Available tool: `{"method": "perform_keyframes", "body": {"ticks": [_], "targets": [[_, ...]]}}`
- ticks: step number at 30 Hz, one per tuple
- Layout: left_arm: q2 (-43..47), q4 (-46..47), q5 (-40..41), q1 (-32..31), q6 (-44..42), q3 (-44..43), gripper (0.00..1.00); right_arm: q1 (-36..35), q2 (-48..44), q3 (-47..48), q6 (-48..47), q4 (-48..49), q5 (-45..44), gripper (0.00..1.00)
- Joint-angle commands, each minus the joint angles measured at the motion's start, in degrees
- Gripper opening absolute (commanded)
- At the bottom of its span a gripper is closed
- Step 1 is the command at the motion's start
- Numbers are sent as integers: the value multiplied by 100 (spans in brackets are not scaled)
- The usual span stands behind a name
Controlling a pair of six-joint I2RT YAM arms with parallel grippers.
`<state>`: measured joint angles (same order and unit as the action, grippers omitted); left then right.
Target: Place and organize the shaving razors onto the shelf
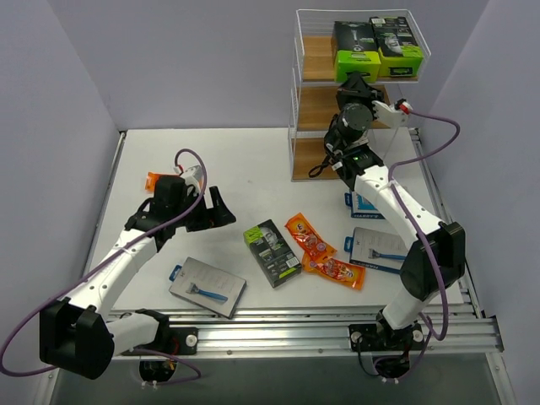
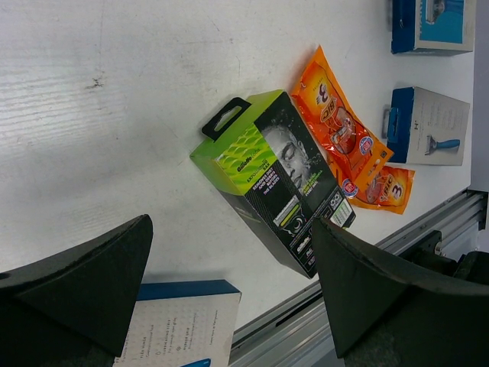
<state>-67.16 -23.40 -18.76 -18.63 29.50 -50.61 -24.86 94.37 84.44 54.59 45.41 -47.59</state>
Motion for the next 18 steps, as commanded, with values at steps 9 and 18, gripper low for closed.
{"method": "perform_keyframes", "body": {"ticks": [9, 18], "targets": [[-87, 151, -198, 97, -5, -256, 94, 333, 169, 406, 360, 170, 382, 0], [-131, 169, -233, 132, 4, -256, 94, 359, 354, 529, 395, 232, 514, 0]]}}
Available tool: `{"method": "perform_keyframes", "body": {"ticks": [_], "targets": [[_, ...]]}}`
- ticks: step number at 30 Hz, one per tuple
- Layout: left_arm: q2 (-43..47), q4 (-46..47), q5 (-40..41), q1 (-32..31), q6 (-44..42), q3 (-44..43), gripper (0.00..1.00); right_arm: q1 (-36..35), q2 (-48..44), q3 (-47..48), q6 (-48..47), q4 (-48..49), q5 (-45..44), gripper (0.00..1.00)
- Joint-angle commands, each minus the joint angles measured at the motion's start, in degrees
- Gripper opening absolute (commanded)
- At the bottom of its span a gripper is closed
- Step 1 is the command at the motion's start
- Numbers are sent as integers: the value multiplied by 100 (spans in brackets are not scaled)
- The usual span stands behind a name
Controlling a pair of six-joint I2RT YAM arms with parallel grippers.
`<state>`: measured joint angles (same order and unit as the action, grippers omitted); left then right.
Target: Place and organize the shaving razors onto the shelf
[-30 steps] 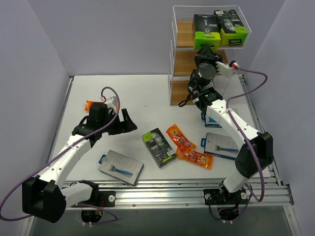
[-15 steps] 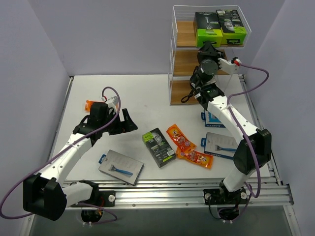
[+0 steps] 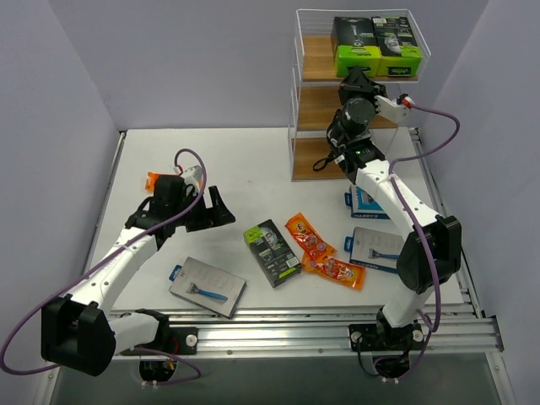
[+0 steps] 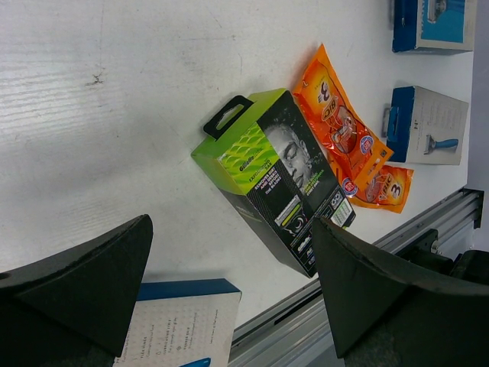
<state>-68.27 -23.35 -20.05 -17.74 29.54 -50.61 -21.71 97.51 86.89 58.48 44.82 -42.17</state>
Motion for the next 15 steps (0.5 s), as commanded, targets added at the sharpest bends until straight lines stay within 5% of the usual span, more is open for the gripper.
{"method": "perform_keyframes", "body": {"ticks": [1, 11, 15], "targets": [[-20, 165, -104, 51, -1, -256, 94, 45, 57, 302, -3, 291, -28, 0], [-55, 173, -139, 51, -1, -256, 94, 71, 40, 355, -12, 212, -28, 0], [-55, 173, -139, 51, -1, -256, 94, 80, 13, 355, 15, 133, 25, 23]]}}
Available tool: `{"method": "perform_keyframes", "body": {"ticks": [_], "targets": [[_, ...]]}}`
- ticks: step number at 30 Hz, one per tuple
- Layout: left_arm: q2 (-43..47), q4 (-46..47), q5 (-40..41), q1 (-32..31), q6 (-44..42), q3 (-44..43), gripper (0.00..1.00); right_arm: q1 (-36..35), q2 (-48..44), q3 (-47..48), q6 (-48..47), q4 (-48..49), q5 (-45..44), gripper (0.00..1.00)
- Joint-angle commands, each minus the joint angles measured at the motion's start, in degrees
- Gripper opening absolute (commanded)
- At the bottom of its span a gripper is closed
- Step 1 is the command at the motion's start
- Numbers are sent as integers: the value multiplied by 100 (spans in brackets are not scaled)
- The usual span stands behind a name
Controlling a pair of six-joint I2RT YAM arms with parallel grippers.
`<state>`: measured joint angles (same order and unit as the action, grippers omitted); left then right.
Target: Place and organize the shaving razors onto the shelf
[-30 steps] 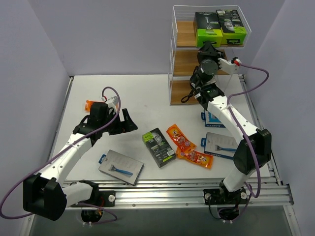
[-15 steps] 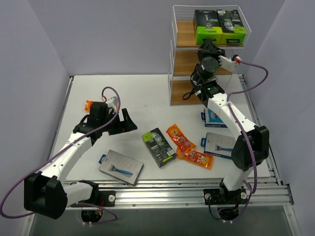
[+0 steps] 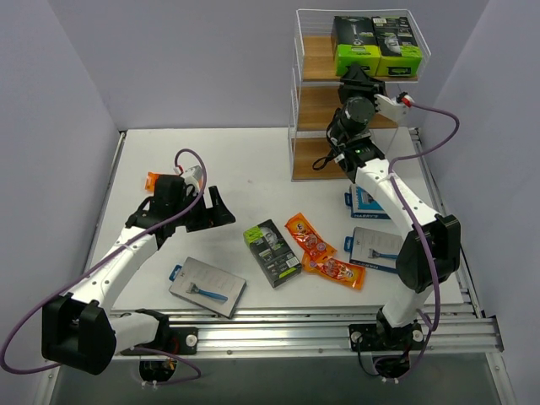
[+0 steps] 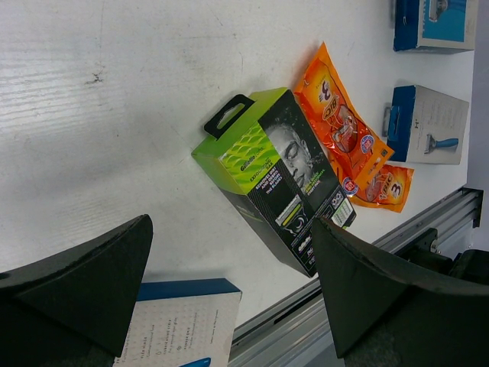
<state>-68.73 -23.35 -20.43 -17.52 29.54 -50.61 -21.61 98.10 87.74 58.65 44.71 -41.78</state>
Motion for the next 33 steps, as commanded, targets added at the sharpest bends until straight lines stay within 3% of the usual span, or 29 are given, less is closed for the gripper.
{"method": "perform_keyframes", "body": {"ticks": [1, 5, 16, 23, 33], "targets": [[-9, 173, -102, 29, -1, -256, 94, 77, -63, 269, -3, 135, 3, 27], [0, 165, -111, 29, -1, -256, 94, 78, -160, 217, -12, 100, 65, 37], [140, 156, -58, 29, -45, -256, 94, 69, -669, -20, -56, -129, 170, 50], [246, 50, 82, 29, -150, -300, 94, 78, -1082, -293, -144, -322, 284, 66], [343, -46, 337, 82, -256, -371, 94, 43, -2347, -1329, -170, -717, 705, 68]]}}
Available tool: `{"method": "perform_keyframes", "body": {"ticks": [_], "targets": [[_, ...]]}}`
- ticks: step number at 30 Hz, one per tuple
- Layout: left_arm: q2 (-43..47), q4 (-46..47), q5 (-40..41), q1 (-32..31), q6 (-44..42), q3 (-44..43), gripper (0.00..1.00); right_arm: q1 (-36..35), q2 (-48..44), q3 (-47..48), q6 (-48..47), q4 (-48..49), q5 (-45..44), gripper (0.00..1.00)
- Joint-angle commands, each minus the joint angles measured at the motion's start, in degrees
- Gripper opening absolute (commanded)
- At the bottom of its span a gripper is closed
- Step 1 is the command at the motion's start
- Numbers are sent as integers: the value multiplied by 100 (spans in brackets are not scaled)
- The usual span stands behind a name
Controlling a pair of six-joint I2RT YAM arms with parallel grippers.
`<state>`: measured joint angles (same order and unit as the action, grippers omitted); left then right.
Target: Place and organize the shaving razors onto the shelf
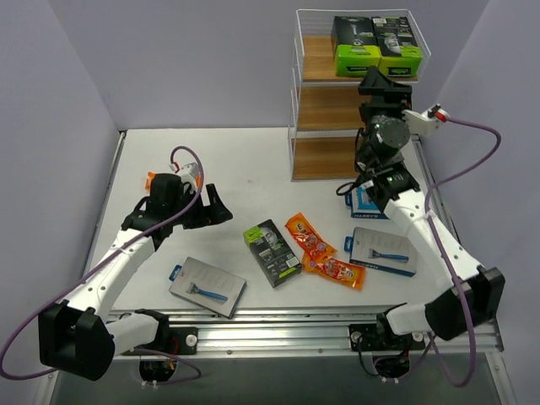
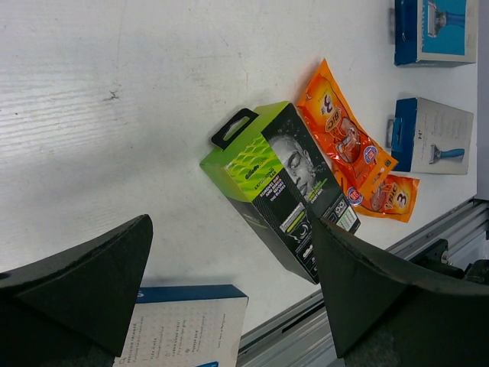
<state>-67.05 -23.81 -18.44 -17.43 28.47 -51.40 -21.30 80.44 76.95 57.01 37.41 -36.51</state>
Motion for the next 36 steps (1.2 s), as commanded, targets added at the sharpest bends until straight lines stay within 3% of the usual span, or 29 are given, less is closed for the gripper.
{"method": "perform_keyframes", "body": {"ticks": [1, 6, 13, 17, 24, 30, 36], "targets": [[192, -9, 156, 91, -157, -301, 94, 3, -852, -538, 29, -101, 249, 68], [262, -115, 332, 187, -271, -388, 94, -50, -1496, -1172, -180, -655, 1083, 68], [438, -167, 683, 196, -359, -371, 94, -137, -2014, -1788, -814, -2156, 2736, 72], [394, -168, 727, 205, -386, -380, 94, -217, -2436, -2674, -1078, -2221, 3849, 72], [219, -54, 587, 109, -316, -257, 94, -418, -3166, -4151, -1210, -2343, 4941, 68], [-299, -106, 622, -426, -228, -283, 94, -717, -2991, -4662, -1148, -2282, 5356, 65], [-783, -36, 455, -761, 158, -248, 94, -1376, -2578, -4794, -1272, -2212, 5146, 60]]}}
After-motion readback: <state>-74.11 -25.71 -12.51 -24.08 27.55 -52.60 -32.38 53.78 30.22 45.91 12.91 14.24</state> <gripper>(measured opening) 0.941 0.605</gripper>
